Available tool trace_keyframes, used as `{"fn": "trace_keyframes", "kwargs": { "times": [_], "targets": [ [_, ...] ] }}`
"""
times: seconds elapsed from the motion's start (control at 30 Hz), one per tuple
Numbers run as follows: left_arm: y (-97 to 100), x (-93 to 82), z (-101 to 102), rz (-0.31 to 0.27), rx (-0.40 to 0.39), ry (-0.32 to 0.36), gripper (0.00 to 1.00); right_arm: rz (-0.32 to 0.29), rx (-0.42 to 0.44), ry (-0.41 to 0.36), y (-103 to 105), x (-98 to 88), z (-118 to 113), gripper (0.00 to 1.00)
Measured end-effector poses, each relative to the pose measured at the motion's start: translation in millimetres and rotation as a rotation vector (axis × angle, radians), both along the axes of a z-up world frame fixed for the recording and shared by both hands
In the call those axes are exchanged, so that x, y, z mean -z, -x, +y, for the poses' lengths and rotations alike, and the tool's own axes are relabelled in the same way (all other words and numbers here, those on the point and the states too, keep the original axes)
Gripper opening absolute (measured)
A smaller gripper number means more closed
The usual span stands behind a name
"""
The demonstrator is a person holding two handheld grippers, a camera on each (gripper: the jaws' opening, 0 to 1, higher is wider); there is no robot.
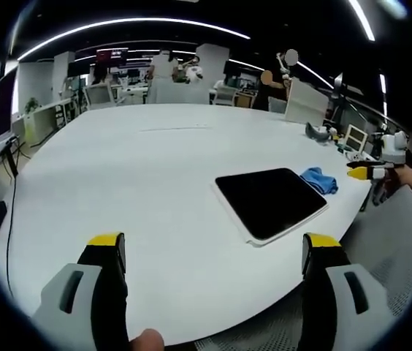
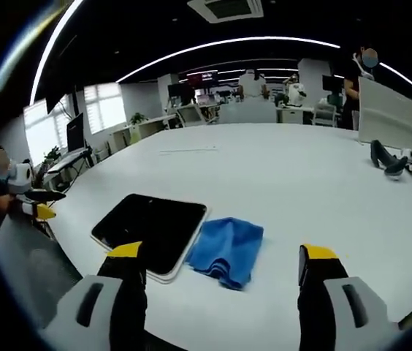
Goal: Wipe the mirror surface with the cleaning cloth until all visible marks leave the cleaned area.
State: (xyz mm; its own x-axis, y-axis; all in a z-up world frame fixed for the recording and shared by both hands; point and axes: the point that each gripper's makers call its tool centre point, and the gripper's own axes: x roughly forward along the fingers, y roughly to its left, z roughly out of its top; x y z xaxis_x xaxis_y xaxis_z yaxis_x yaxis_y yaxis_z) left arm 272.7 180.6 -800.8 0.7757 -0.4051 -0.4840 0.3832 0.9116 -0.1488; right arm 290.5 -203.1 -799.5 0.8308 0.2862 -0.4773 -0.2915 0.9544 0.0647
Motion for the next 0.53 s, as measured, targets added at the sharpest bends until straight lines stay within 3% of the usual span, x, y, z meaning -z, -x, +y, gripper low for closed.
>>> {"fn": "trace_keyframes", "kwargs": {
  "times": [0.03,0.1,0.17,0.23,0.3,0.33,0.4,0.47,0.53],
  "targets": [
    [-0.5,0.2,-1.6,0.006,0.005,0.002,0.99,0.017,0.014,-0.008,0.4,2.8,-2.1,0.86],
    [6.5,11.2,-6.3,0.082,0.055,-0.023,0.99,0.095,0.056,-0.038,3.1,14.0,-7.8,0.90],
    [-4.8,-3.2,-2.3,0.015,0.013,-0.007,0.99,0.072,0.052,-0.028,0.1,12.3,-9.7,0.90],
    [-12.5,-13.0,-2.7,0.021,-0.033,0.066,0.99,0.060,0.056,0.044,3.2,9.7,-15.0,0.85],
    [-20.8,-16.0,-1.8,0.023,-0.090,0.101,0.99,0.048,0.072,0.019,1.2,6.6,-15.8,0.81],
    [-21.4,-10.3,-0.3,0.039,-0.105,0.078,0.99,0.048,0.078,0.013,-0.2,7.2,-18.0,0.82],
    [-16.5,9.8,2.8,0.060,-0.063,-0.063,0.99,0.014,0.111,-0.045,-5.9,0.0,-19.8,0.89],
    [-12.2,19.1,3.4,0.044,0.008,-0.163,0.99,0.017,0.097,-0.011,-3.6,1.0,-19.2,0.87],
    [-15.8,11.7,0.9,0.034,-0.032,-0.078,0.99,-0.014,0.094,-0.003,-3.8,-4.3,-17.8,0.82]
  ]
}}
